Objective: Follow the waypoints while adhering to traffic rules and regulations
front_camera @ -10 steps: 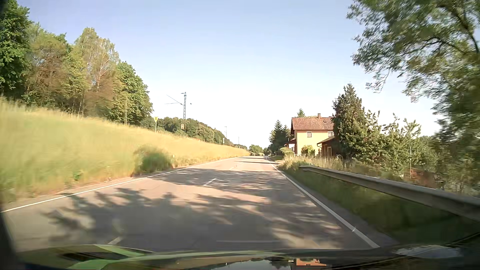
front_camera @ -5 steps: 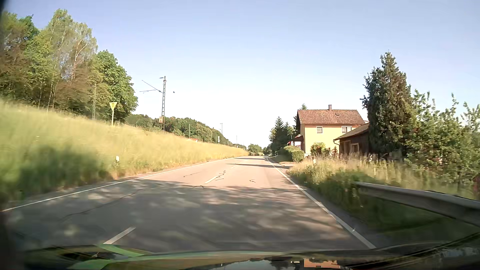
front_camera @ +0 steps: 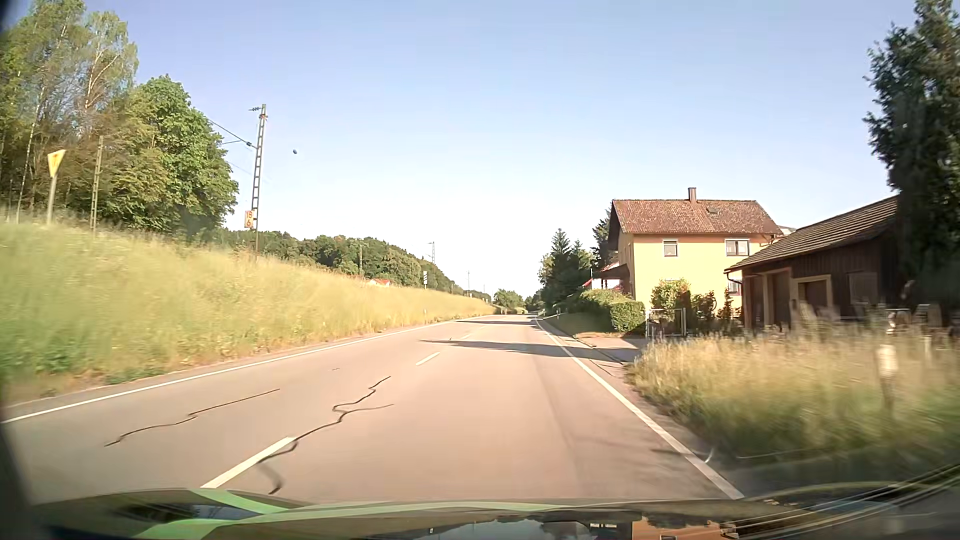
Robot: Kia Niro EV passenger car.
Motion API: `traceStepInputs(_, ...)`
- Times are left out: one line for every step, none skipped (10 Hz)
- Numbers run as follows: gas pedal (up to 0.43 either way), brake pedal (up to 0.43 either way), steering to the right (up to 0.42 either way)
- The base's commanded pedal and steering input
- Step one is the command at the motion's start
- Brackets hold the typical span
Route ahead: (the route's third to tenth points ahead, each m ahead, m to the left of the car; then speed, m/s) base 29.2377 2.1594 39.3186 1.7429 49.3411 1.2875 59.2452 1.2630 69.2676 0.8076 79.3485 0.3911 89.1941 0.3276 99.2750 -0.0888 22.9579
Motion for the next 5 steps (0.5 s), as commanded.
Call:
traceStepInputs(0.22,0.0,0.0)
traceStepInputs(0.22,0.0,0.0)
traceStepInputs(0.22,0.0,0.0)
traceStepInputs(0.22,0.0,0.0)
traceStepInputs(0.228,0.0,0.0)
